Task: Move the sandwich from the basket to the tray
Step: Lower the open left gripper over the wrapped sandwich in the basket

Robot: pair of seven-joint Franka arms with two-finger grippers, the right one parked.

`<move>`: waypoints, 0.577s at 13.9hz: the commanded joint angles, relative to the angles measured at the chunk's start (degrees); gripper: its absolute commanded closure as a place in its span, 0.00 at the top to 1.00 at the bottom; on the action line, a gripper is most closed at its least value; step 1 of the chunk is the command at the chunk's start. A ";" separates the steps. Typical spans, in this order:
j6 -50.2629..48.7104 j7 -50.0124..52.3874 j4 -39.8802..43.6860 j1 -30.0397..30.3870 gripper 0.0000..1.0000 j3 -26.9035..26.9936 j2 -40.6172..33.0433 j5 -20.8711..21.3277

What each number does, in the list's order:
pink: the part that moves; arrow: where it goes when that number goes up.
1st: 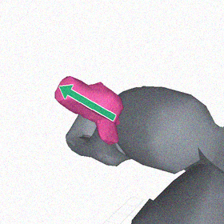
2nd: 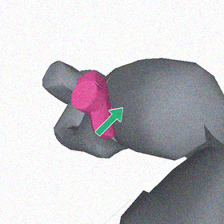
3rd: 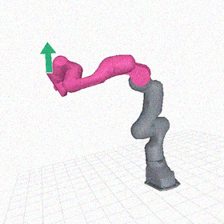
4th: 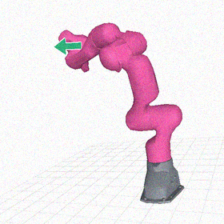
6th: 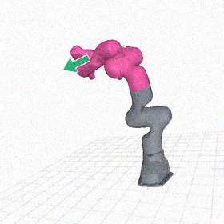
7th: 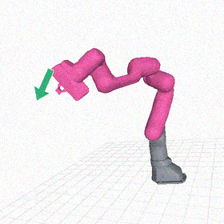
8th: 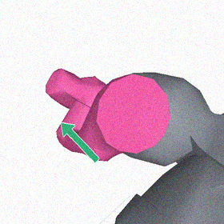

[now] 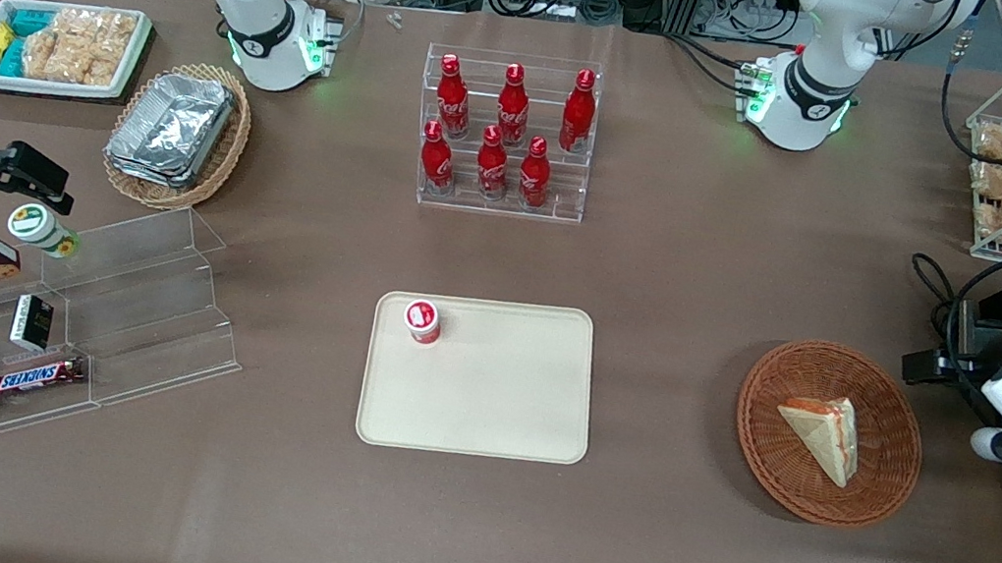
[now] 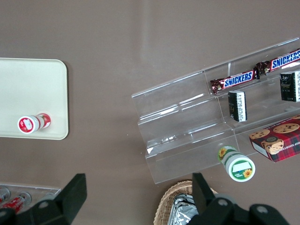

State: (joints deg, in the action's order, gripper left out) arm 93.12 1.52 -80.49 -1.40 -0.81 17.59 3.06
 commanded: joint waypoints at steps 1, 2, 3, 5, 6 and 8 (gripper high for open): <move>1.18 0.23 0.60 -0.62 0.99 0.72 0.17 0.81; 1.28 0.67 0.68 -0.62 0.99 0.72 0.17 0.90; 1.28 0.59 0.68 -0.62 0.99 0.63 0.34 0.81; 1.28 0.59 0.59 -0.62 1.00 0.63 1.04 0.90; 1.28 0.85 0.33 -0.62 1.00 0.63 1.13 0.90; 1.98 0.77 -1.85 -0.62 1.00 0.63 1.13 0.90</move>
State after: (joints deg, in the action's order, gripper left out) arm 94.14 1.61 -80.83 -1.40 -0.67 18.60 3.13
